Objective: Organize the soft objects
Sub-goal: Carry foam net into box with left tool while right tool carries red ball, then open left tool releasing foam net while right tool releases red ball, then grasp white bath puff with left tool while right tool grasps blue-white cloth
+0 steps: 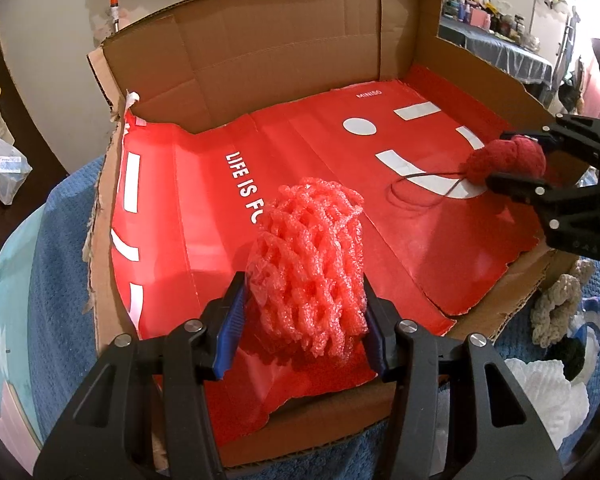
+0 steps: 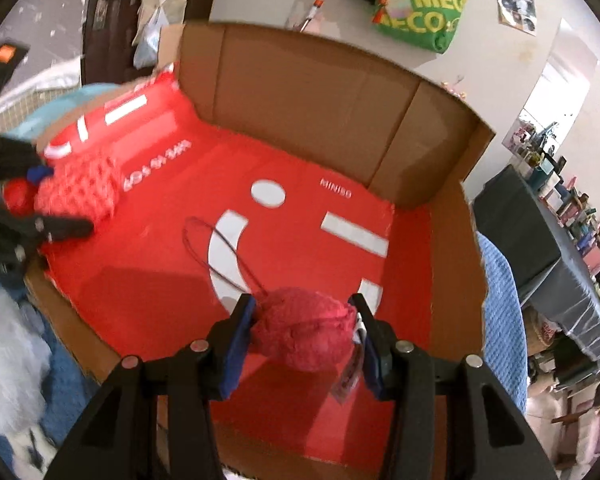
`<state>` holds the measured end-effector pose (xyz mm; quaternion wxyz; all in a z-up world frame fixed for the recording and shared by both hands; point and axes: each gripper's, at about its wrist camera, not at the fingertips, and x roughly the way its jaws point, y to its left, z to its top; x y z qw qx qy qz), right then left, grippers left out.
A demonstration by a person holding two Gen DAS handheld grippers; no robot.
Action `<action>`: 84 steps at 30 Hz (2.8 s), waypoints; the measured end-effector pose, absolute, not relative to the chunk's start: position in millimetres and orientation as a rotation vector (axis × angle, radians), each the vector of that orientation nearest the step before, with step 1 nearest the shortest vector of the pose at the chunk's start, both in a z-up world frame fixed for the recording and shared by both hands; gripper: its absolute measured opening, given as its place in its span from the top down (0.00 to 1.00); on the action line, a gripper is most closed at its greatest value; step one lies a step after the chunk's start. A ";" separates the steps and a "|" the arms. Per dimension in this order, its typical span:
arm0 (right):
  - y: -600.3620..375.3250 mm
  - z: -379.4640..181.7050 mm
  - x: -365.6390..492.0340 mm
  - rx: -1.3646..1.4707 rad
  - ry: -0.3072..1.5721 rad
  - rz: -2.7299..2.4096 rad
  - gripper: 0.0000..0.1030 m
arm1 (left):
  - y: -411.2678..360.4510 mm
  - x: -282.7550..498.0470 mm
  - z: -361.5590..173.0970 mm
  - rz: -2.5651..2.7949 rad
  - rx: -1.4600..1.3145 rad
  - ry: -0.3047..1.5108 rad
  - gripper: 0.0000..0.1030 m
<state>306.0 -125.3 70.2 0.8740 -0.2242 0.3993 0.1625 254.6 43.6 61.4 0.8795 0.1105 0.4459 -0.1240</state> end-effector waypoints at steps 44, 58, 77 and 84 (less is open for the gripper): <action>-138.4 63.9 315.3 -0.412 0.968 0.391 0.44 | 43.3 253.9 74.6 -0.273 0.182 0.939 0.35; -144.4 108.1 281.1 -0.319 0.860 0.414 0.21 | 41.4 217.0 107.8 -0.236 0.159 0.791 0.24; -169.5 189.6 147.8 -0.189 0.482 0.359 0.00 | 34.1 84.9 148.5 -0.148 0.078 0.476 0.06; -174.6 165.0 112.3 -0.186 0.457 0.303 0.00 | 31.9 50.5 131.6 -0.118 0.021 0.454 0.04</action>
